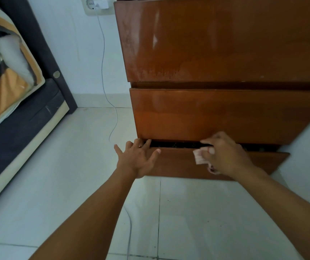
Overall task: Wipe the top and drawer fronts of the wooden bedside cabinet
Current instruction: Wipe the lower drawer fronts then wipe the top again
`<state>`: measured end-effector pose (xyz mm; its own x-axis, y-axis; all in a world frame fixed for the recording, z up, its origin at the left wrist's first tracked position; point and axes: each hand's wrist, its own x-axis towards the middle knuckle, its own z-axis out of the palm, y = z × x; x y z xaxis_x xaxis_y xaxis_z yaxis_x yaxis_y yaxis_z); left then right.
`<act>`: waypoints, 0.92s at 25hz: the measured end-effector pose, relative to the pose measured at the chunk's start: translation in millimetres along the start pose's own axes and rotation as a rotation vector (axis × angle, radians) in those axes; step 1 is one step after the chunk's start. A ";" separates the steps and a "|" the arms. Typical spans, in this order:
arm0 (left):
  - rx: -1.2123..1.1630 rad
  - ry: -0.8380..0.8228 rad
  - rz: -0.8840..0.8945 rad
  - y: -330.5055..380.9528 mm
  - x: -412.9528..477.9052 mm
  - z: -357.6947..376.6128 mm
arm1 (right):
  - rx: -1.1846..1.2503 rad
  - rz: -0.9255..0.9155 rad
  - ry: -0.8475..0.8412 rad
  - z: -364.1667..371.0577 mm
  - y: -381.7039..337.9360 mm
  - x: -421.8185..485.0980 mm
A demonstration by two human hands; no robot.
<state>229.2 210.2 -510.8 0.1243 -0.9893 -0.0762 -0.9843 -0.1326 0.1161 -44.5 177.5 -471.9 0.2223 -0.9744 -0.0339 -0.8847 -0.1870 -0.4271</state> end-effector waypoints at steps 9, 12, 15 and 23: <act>-0.202 0.004 0.037 -28.5 -17.4 18.4 | -0.226 -0.524 0.166 122.6 -97.1 34.2; -0.179 0.016 0.018 -28.4 -17.1 19.0 | -0.278 -0.463 0.218 143.9 -82.5 32.9; -0.081 0.027 -0.026 -14.0 -19.2 21.6 | -0.325 -0.396 0.352 140.2 -55.4 34.5; 0.078 -0.055 -0.130 12.0 -23.6 17.7 | -0.530 -0.152 0.424 51.7 128.9 3.7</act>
<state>212.3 233.0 -525.2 0.2464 -0.9591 -0.1396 -0.9674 -0.2522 0.0250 -136.5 156.2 -573.8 0.2757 -0.8769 0.3937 -0.9612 -0.2557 0.1036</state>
